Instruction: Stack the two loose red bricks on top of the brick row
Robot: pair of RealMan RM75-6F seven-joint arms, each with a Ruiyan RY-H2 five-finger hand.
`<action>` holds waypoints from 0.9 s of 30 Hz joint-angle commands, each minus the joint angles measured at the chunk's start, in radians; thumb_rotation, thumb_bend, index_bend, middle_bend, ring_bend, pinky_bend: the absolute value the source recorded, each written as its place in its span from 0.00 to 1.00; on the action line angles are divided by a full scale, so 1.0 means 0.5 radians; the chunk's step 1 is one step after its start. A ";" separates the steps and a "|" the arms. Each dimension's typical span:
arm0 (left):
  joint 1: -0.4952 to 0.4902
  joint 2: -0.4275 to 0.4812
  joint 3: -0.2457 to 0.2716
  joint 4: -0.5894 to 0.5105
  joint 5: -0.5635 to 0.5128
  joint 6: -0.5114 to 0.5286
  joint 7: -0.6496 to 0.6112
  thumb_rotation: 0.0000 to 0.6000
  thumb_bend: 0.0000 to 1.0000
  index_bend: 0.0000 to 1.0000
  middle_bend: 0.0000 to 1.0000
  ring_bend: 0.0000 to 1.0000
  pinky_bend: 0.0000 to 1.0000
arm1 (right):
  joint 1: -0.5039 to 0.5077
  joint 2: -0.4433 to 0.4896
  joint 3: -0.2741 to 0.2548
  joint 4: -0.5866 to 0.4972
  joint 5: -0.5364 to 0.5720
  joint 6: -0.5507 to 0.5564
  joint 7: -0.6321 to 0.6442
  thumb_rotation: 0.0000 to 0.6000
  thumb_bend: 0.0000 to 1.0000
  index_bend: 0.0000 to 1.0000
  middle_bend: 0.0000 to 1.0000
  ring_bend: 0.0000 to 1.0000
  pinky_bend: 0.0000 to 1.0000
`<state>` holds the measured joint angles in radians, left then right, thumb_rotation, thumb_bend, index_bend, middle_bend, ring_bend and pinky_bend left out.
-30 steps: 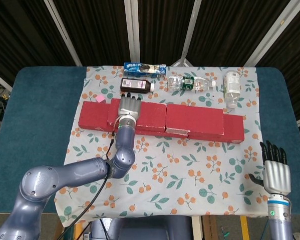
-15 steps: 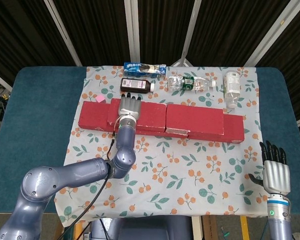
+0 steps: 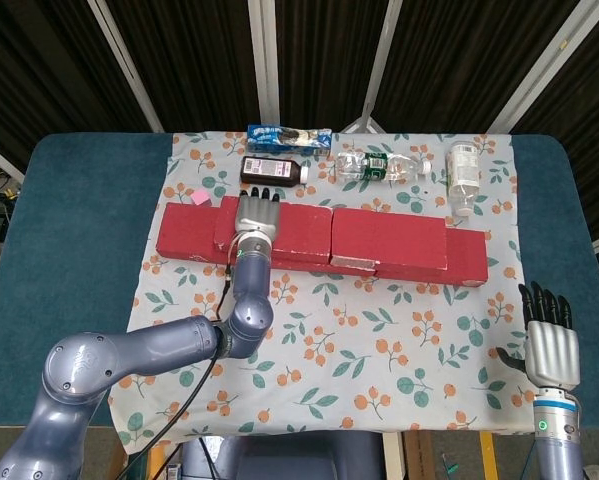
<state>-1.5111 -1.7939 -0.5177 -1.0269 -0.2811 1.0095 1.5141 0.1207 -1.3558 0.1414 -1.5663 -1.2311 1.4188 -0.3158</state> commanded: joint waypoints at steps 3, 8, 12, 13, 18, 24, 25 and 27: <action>0.007 0.006 -0.019 -0.016 0.015 0.005 0.008 1.00 0.00 0.00 0.00 0.00 0.12 | 0.002 -0.003 0.001 0.001 0.007 -0.004 -0.006 1.00 0.19 0.00 0.00 0.00 0.00; 0.013 0.038 -0.038 -0.071 0.050 0.041 0.005 1.00 0.00 0.00 0.00 0.00 0.12 | 0.004 -0.004 0.000 -0.002 0.013 -0.009 -0.016 1.00 0.19 0.00 0.00 0.00 0.00; 0.027 0.107 -0.051 -0.169 0.099 0.104 -0.010 1.00 0.00 0.00 0.00 0.00 0.12 | 0.005 -0.003 -0.001 -0.003 0.015 -0.009 -0.024 1.00 0.19 0.00 0.00 0.00 0.00; 0.036 0.131 -0.055 -0.202 0.113 0.121 -0.019 1.00 0.00 0.00 0.00 0.00 0.12 | 0.005 -0.004 -0.002 -0.003 0.016 -0.010 -0.026 1.00 0.19 0.00 0.00 0.00 0.00; 0.138 0.316 -0.068 -0.449 0.192 0.182 -0.106 1.00 0.00 0.00 0.00 0.00 0.11 | 0.005 -0.003 -0.005 -0.008 0.017 -0.011 -0.033 1.00 0.19 0.00 0.00 0.00 0.00; 0.345 0.603 -0.054 -0.803 0.209 0.159 -0.215 1.00 0.00 0.00 0.02 0.00 0.11 | 0.006 -0.006 -0.007 -0.013 0.016 -0.008 -0.039 1.00 0.19 0.00 0.00 0.00 0.00; 0.399 0.683 -0.058 -0.896 0.203 0.133 -0.246 1.00 0.00 0.03 0.04 0.00 0.11 | 0.006 -0.008 -0.009 -0.015 0.016 -0.009 -0.043 1.00 0.19 0.00 0.00 0.00 0.00; 0.481 0.816 -0.039 -1.037 0.235 0.100 -0.295 1.00 0.00 0.07 0.11 0.00 0.11 | 0.009 -0.012 -0.011 -0.019 0.013 -0.010 -0.050 1.00 0.19 0.00 0.00 0.00 0.00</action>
<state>-1.3364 -1.4740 -0.5439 -1.4530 -0.1773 1.0834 1.4092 0.1249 -1.3613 0.1362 -1.5754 -1.2243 1.4140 -0.3404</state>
